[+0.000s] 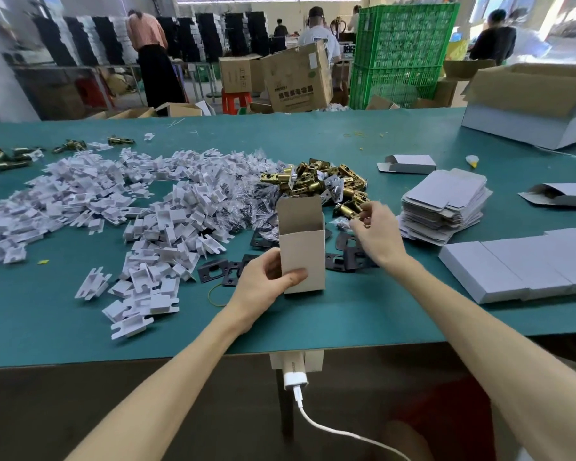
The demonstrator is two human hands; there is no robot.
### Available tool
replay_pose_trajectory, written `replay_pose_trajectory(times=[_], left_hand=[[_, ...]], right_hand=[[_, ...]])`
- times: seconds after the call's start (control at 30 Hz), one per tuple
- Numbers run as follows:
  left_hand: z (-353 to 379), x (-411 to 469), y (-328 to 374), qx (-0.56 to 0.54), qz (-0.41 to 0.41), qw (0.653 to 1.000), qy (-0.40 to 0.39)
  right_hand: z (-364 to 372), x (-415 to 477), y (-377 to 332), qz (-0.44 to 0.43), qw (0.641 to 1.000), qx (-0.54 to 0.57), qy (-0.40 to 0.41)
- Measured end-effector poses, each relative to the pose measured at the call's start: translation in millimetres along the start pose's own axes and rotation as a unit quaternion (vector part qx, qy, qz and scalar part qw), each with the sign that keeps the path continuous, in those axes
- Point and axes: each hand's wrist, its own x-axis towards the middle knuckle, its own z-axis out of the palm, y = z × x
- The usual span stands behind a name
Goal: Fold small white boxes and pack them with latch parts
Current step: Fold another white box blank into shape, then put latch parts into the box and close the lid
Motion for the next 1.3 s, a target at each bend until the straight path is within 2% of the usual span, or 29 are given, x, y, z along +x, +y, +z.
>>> replay_pose_trajectory(times=[0.07,0.17,0.3,0.43,0.53,0.67,0.8,0.93,1.13,1.3], left_hand=[[1,-1,-1,0.009,0.001,1.0,0.003],[1,0,-2,0.019,0.003,1.0,0.003],[1,1,-3,0.024,0.003,1.0,0.003],[0,2,-3,0.025,0.001,1.0,0.009],[0,1,-4,0.022,-0.003,1.0,0.007],[0,1,-4,0.02,-0.006,1.0,0.006],[0,2,-4,0.02,-0.006,1.0,0.007],[0,2,-4,0.015,-0.005,1.0,0.007],[0,1,-3,0.009,-0.001,1.0,0.008],[0,2,-4,0.009,0.0,1.0,0.007]], right_hand=[[5,17,10,0.009,0.987,-0.155,-0.035],[15,22,19,0.006,0.962,-0.265,-0.057],[19,28,18,0.036,0.962,-0.268,-0.042],[17,35,12,0.068,0.957,-0.274,-0.065],[15,34,12,0.061,0.957,-0.275,-0.067],[14,28,10,0.026,0.959,-0.281,-0.024],[9,29,-2,-0.011,0.977,-0.212,0.021],[3,30,-17,-0.005,0.99,-0.131,0.044],[-7,16,-22,-0.017,0.997,-0.044,0.061],[-29,1,-41,-0.013,0.99,0.095,0.099]])
